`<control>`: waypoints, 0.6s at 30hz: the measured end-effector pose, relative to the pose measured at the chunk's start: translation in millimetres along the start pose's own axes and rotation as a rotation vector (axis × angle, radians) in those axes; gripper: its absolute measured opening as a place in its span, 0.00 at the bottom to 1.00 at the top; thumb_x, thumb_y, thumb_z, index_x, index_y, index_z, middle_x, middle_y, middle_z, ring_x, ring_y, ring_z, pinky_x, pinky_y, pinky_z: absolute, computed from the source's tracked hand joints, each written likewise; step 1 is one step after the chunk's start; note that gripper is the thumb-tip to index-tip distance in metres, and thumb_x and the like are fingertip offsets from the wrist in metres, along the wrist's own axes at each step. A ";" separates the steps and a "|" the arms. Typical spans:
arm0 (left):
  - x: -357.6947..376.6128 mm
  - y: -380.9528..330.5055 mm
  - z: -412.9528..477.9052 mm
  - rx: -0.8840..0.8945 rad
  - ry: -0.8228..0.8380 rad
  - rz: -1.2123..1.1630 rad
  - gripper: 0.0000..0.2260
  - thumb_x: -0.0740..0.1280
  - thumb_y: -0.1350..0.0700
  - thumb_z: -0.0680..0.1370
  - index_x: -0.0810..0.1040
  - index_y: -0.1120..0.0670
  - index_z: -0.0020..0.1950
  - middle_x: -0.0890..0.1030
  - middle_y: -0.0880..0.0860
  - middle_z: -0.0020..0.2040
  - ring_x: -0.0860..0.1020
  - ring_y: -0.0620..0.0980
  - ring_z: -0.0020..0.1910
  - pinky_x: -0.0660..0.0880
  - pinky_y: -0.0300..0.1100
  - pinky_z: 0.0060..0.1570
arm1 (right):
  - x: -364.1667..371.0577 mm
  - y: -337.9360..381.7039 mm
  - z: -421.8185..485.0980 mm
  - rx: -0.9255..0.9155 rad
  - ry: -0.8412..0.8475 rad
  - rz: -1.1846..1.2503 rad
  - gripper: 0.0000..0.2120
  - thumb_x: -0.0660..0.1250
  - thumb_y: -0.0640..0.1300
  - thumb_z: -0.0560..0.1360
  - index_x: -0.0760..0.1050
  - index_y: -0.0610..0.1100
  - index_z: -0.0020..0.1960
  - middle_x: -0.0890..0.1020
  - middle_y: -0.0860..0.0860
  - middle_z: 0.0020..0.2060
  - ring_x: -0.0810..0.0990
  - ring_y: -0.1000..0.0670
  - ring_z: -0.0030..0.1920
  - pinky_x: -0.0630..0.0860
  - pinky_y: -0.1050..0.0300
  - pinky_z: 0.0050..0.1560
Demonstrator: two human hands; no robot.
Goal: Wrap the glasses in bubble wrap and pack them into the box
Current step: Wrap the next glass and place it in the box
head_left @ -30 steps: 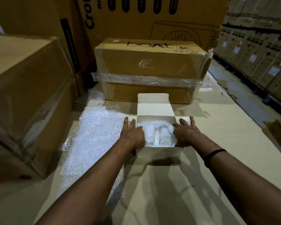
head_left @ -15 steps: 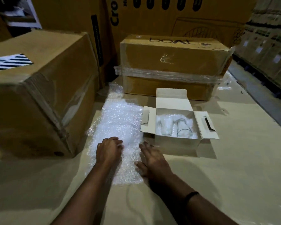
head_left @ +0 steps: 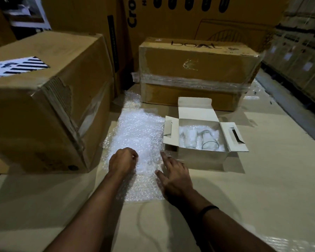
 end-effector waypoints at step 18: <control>4.9 -1.6 8.7 0.022 0.018 -0.170 0.05 0.71 0.49 0.75 0.81 0.46 0.50 0.83 0.50 0.50 0.80 0.53 0.52 0.75 0.47 0.52 | 7.9 10.3 0.8 -0.020 -0.106 -0.244 0.29 0.59 0.61 0.74 0.65 0.55 0.73 0.76 0.45 0.61 0.74 0.41 0.60 0.68 0.43 0.59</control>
Point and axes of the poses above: each hand's wrist, its own z-axis towards the middle knuckle, its own x-axis out of the palm, y = z × x, the point moved 8 cm from there along z, towards the middle knuckle
